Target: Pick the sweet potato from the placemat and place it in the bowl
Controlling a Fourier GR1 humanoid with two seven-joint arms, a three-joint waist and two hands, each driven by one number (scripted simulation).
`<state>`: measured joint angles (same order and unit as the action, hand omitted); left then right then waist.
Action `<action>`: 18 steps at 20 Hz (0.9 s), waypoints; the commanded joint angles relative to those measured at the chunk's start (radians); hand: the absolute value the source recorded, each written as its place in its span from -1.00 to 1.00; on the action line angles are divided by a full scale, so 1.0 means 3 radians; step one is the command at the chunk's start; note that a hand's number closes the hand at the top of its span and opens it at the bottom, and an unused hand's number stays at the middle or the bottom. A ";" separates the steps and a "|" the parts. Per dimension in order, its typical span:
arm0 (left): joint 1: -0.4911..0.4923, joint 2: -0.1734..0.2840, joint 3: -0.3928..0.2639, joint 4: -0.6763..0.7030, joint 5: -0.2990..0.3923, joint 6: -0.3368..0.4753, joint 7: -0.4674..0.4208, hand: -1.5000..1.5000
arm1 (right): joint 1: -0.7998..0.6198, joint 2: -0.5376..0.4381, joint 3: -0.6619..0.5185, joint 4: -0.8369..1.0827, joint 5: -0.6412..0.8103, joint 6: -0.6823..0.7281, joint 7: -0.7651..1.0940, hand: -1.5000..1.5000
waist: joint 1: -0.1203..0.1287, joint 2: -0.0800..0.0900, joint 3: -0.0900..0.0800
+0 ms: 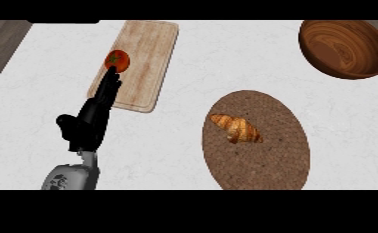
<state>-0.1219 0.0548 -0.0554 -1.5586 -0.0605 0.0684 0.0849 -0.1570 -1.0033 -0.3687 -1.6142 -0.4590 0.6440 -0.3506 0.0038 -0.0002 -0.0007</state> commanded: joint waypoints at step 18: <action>-0.0199 -0.0096 -0.0095 -0.0024 -0.0034 -0.0036 0.0157 0.00 | -0.1939 0.0466 0.1070 0.2174 0.2314 -0.1116 -0.0605 1.00 | 0.0144 0.0041 0.0005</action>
<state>-0.1757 0.0357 -0.0720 -1.5569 -0.0706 0.0602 0.1178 -0.6390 -0.9209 -0.1024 -1.1127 0.1143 0.3915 -0.4859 0.0432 0.0118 0.0007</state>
